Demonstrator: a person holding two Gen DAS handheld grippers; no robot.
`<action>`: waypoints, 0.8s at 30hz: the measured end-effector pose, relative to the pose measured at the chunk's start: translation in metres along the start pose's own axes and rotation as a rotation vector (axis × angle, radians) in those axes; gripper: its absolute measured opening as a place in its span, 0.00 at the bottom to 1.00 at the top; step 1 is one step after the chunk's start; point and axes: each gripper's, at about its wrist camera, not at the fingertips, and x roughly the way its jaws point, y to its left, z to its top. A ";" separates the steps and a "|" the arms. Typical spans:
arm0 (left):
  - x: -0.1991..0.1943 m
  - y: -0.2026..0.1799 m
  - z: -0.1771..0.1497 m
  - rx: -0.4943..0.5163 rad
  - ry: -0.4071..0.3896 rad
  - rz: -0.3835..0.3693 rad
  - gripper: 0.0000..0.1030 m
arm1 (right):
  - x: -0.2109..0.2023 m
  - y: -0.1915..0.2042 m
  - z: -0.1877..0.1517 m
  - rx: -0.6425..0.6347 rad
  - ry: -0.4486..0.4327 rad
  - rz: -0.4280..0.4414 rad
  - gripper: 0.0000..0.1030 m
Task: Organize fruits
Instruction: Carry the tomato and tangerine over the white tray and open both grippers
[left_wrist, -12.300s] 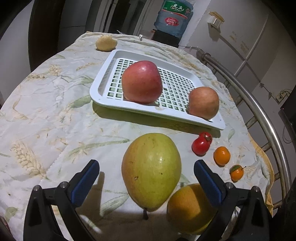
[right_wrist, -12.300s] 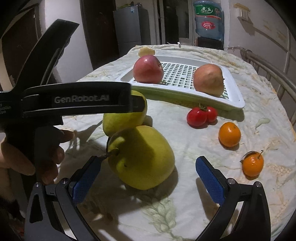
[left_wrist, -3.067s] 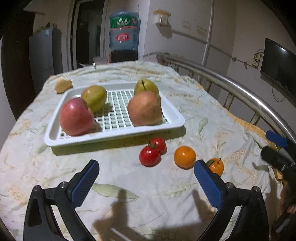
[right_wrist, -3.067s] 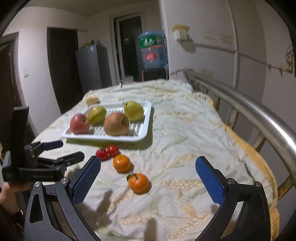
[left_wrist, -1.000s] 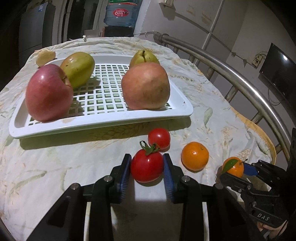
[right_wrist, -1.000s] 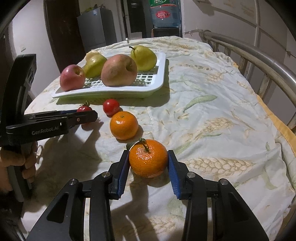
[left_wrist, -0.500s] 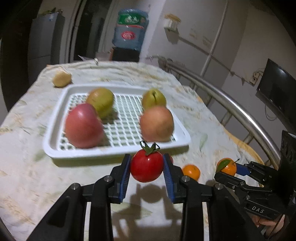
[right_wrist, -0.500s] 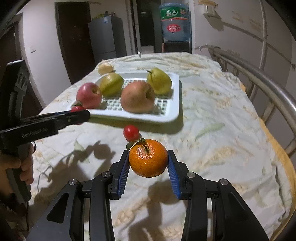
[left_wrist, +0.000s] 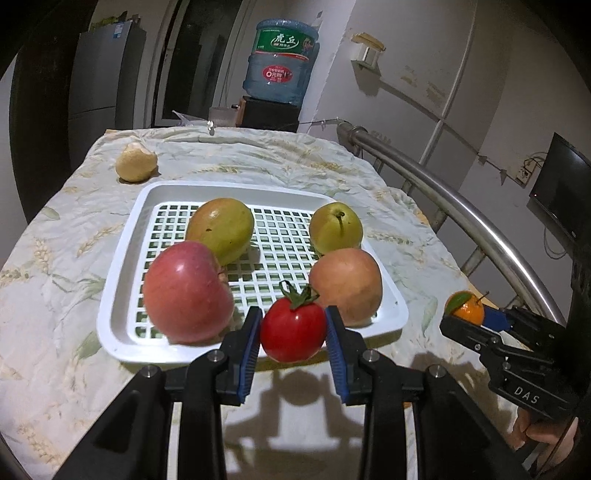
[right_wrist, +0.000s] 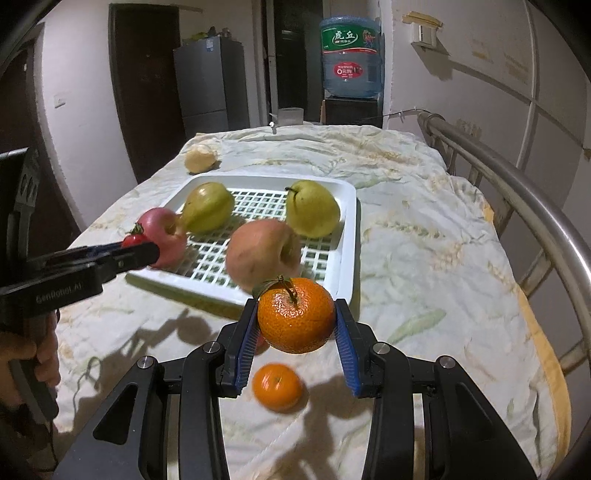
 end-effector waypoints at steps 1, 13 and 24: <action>0.004 -0.001 0.002 0.006 0.001 0.009 0.35 | 0.005 -0.001 0.004 -0.002 0.005 -0.005 0.37; 0.054 0.002 0.009 0.008 0.071 0.072 0.35 | 0.066 -0.020 0.017 0.015 0.101 -0.064 0.37; 0.076 -0.003 0.010 0.051 0.095 0.117 0.35 | 0.097 -0.018 0.019 -0.017 0.142 -0.080 0.37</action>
